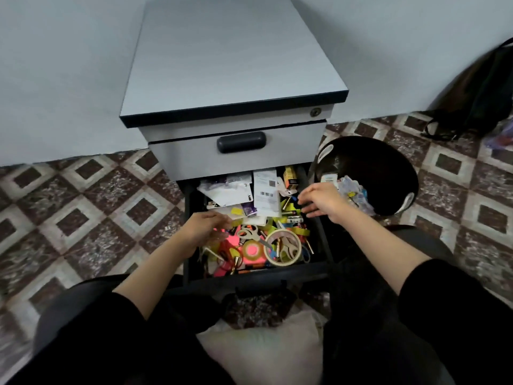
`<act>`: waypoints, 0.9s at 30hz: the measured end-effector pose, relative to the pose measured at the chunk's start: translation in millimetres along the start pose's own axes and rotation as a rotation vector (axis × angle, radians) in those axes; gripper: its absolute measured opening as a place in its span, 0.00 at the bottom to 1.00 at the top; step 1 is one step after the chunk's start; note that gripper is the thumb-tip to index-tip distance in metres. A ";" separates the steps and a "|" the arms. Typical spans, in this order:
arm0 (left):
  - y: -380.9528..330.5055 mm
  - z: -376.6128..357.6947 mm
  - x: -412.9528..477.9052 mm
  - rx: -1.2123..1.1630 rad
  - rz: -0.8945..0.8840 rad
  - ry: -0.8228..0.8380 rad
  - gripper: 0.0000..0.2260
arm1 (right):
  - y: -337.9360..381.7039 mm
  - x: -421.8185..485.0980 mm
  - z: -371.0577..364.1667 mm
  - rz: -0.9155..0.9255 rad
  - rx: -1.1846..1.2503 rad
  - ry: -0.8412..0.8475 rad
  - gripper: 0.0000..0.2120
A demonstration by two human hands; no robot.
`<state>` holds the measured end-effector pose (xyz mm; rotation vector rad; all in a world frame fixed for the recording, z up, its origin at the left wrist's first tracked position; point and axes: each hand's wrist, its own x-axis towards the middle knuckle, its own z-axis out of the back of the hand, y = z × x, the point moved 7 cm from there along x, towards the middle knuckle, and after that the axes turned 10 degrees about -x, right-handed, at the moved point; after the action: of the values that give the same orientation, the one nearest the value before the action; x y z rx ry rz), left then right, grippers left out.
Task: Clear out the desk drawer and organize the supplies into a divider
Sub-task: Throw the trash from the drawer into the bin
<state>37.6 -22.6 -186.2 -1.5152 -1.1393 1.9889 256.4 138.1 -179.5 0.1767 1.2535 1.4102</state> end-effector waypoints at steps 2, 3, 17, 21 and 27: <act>16.0 8.4 2.2 -0.026 0.044 -0.013 0.08 | -1.6 5.9 -14.0 -0.009 -0.016 0.016 0.08; 23.1 11.6 3.5 -0.036 0.064 -0.020 0.08 | -2.3 9.7 -20.4 -0.014 -0.021 0.025 0.08; 22.9 37.2 92.0 -0.013 0.105 -0.250 0.30 | -15.2 82.7 -56.3 -0.108 -0.216 -0.066 0.03; 13.0 39.1 122.9 0.152 0.098 -0.315 0.31 | -17.7 104.9 -57.4 -0.184 -0.300 -0.139 0.14; 5.0 22.9 149.5 0.817 -0.135 -0.071 0.43 | -20.9 123.3 -70.3 -0.238 -0.350 -0.118 0.25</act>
<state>-33.4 73.3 -279.1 -0.9153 -0.3310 2.0410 181.0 190.4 -289.8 -0.1241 0.8826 1.3660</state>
